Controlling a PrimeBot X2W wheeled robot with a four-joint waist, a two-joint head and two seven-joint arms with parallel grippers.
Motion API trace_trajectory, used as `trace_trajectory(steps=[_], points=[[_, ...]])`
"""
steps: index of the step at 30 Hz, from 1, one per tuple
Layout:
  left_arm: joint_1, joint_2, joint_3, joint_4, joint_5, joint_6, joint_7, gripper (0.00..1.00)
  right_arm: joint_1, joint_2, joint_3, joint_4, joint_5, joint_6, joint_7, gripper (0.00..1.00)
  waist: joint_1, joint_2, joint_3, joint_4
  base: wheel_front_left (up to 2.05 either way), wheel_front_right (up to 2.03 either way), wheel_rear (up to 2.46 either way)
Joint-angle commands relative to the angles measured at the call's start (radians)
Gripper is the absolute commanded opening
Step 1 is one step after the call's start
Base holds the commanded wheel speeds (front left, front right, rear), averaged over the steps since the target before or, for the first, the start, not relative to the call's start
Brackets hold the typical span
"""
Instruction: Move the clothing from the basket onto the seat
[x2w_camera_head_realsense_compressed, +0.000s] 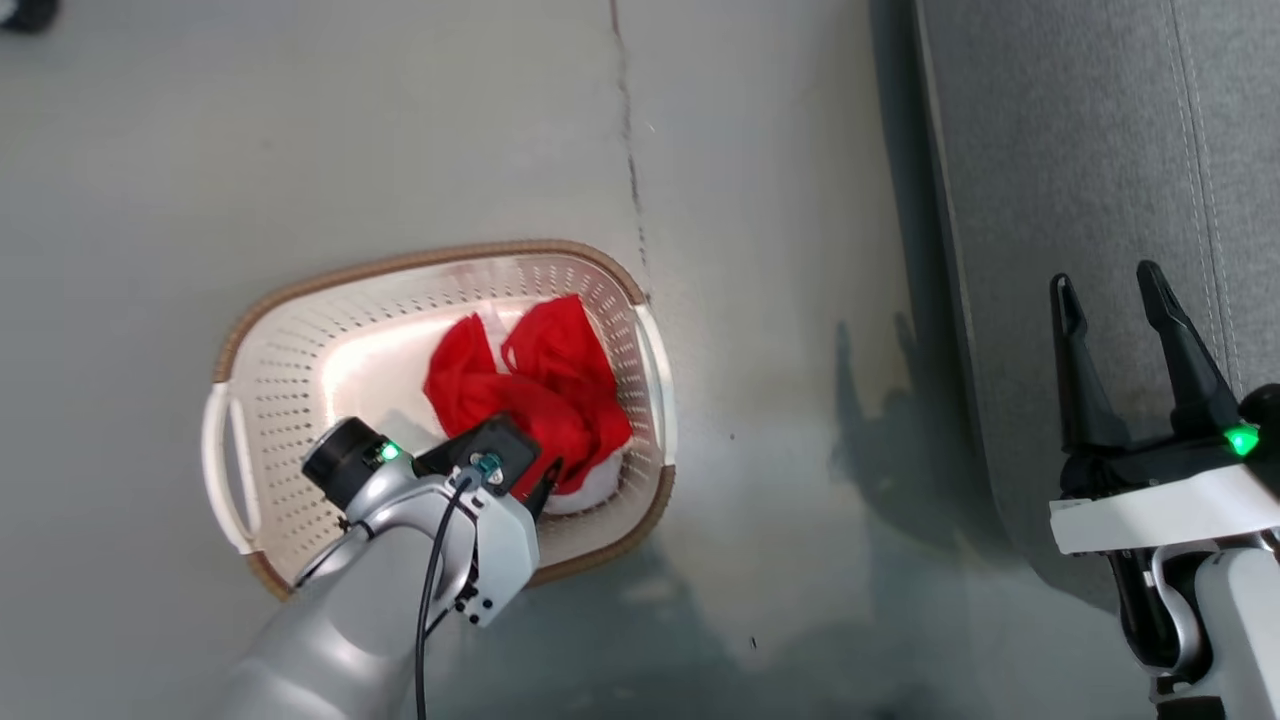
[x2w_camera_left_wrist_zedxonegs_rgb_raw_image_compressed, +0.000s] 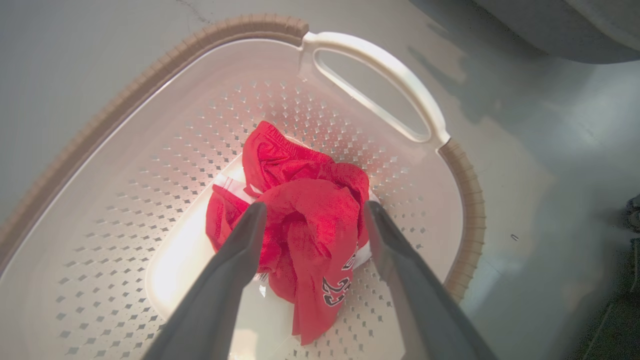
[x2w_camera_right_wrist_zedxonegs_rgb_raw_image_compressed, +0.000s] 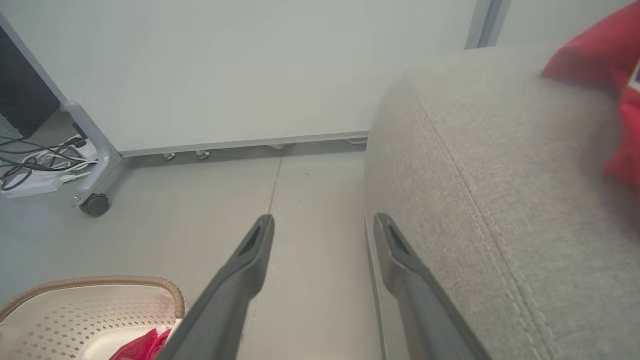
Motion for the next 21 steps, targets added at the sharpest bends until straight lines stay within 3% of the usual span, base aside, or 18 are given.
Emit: trace_trajectory(steps=[1,9,16,21], points=[[-0.034,0.006,-0.005,0.026,-0.013,-0.007,0.006,1.00,-0.017,0.010,0.002,-0.008,0.007,0.000,-0.002,1.00,0.0000,0.0000,0.077,-0.061,0.00,0.00,0.00],[-0.139,0.014,-0.046,0.126,-0.057,-0.015,0.054,1.00,-0.058,0.067,0.020,-0.025,0.021,0.000,-0.002,1.00,0.0000,0.0000,0.186,-0.130,0.00,0.00,0.00],[-0.200,0.065,-0.103,0.153,-0.067,-0.015,0.147,1.00,-0.088,0.104,0.055,-0.061,0.044,0.000,-0.002,1.00,0.0000,0.0000,0.260,-0.190,0.00,0.00,0.00],[-0.228,0.107,-0.140,0.163,-0.027,0.034,0.238,1.00,-0.102,0.123,0.080,-0.062,0.045,0.000,-0.002,1.00,0.0000,0.0000,0.305,-0.224,0.00,0.00,0.00]])
